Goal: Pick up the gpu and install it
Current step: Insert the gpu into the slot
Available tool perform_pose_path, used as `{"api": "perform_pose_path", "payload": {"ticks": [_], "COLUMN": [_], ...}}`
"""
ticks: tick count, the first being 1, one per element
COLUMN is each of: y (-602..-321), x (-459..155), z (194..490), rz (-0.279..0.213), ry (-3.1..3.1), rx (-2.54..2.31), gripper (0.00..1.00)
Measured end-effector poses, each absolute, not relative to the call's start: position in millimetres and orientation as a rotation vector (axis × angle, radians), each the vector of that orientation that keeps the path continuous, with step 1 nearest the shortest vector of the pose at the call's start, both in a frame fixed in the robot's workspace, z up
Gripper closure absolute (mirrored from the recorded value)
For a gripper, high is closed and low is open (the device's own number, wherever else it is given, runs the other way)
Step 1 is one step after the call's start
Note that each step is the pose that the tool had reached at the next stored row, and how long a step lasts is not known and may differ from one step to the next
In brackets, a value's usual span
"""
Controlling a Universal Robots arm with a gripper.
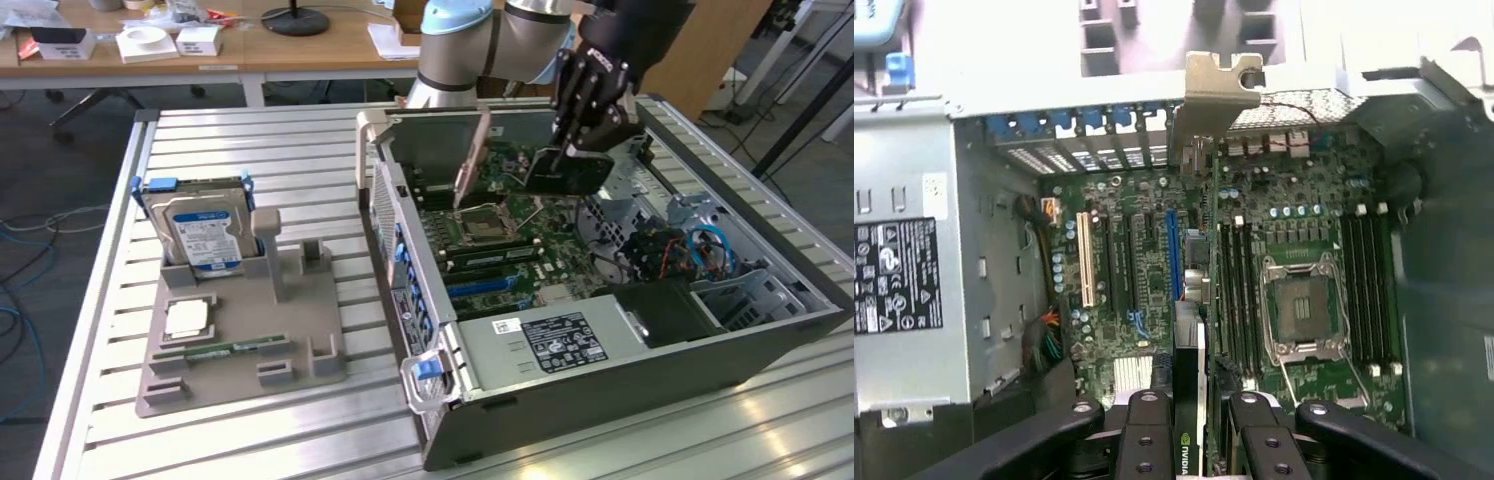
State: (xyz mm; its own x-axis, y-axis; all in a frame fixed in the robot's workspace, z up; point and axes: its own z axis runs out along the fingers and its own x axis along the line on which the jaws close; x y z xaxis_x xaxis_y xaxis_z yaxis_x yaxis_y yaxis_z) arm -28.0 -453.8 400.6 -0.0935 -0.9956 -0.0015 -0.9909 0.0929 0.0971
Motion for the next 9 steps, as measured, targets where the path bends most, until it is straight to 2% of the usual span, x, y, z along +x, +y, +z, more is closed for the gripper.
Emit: {"api": "perform_pose_path", "payload": {"ticks": [5,9], "y": [-453.8,-453.8], "x": [-28.1,-28.8], "z": [400.4,399.8], "rz": [-0.109,-0.075], "ry": [-2.238,-2.247], "rx": [2.109,2.134], "gripper": [0.74,0.74]}}
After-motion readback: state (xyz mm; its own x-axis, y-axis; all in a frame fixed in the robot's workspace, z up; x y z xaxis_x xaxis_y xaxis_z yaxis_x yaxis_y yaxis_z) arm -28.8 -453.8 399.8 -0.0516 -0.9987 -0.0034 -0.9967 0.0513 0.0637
